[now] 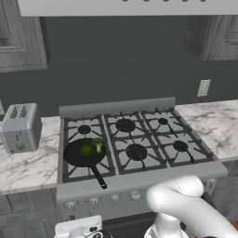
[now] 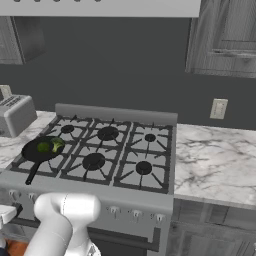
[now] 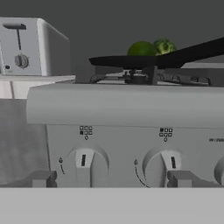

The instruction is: Put the lime and broccoli in the pan. Then turn on the front left burner and set the heat to medium.

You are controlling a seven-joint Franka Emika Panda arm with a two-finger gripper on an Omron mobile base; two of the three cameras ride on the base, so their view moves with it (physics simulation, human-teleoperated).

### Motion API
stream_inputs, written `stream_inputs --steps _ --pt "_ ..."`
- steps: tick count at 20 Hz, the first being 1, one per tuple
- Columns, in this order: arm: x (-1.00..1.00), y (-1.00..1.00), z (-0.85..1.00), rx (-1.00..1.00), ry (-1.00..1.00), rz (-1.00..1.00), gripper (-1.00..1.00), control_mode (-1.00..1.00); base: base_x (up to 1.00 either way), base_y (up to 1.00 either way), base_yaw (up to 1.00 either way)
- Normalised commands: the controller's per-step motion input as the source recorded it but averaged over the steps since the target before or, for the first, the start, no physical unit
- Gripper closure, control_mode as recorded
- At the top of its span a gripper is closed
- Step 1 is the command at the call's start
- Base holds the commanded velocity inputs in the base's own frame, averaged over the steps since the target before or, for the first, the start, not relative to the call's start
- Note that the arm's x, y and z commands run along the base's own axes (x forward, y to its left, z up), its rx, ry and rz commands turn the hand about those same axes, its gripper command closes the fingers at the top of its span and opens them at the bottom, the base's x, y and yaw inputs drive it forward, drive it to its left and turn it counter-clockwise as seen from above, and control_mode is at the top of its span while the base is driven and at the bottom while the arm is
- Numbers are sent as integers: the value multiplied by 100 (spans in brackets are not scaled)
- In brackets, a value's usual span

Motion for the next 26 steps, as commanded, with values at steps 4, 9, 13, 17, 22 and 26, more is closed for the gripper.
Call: stream_inputs --steps 4,9,13,17,22,26 --pt "0 2 0 0 0 5 -100 -100 0 0 0" --pt "0 11 0 0 0 9 -100 -100 0 0 0" --pt "1 0 -1 0 0 4 -100 -100 0 0 0" --pt "4 0 -10 0 0 1 -100 -100 0 0 0" --pt "13 0 -7 0 2 0 -100 -100 0 0 0" --pt "27 0 -2 0 0 0 -100 -100 0 0 0"
